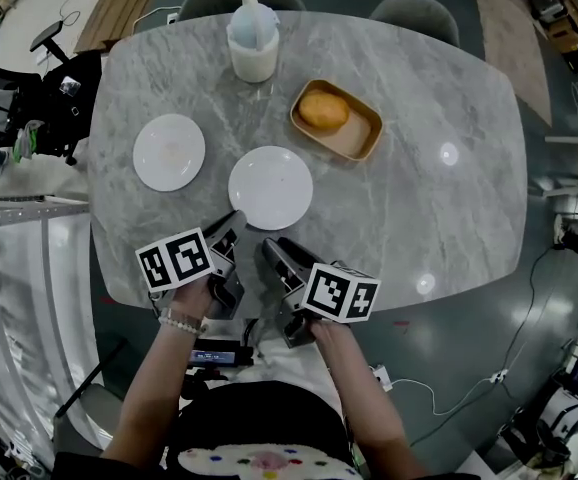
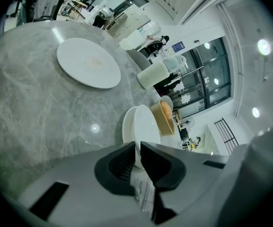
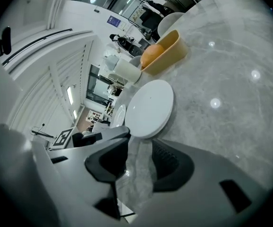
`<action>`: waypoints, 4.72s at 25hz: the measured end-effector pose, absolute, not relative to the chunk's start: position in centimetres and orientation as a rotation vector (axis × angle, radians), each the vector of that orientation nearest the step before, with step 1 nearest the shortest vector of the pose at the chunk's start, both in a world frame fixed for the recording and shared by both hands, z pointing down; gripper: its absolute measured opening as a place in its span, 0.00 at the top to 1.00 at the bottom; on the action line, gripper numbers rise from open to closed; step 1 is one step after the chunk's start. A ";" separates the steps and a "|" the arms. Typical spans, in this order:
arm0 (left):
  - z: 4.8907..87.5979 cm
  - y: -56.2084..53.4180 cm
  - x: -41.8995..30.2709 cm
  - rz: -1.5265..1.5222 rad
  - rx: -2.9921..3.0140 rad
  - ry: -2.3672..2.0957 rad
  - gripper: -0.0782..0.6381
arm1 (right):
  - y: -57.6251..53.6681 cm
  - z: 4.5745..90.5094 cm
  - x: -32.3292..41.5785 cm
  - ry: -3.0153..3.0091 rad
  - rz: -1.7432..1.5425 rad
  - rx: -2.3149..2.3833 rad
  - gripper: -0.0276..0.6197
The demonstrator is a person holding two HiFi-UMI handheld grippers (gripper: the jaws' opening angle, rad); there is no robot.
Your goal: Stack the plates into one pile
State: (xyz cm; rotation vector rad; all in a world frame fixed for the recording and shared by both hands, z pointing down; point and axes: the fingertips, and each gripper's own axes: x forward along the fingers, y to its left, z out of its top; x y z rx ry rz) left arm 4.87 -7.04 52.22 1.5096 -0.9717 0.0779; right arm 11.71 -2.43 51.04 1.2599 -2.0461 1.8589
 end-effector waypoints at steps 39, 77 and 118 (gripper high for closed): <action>51.6 -11.1 -9.5 -0.327 1.347 -1.176 0.67 | -1.6 47.5 7.1 -2.249 1.678 1.179 0.73; 55.3 -11.1 -11.2 -0.368 1.124 -1.133 0.84 | 0.0 47.9 6.4 -2.185 1.759 1.284 0.77; 52.9 -1.4 -11.2 -0.286 1.183 -1.039 0.86 | 2.8 50.7 -2.9 -2.147 1.917 1.101 0.77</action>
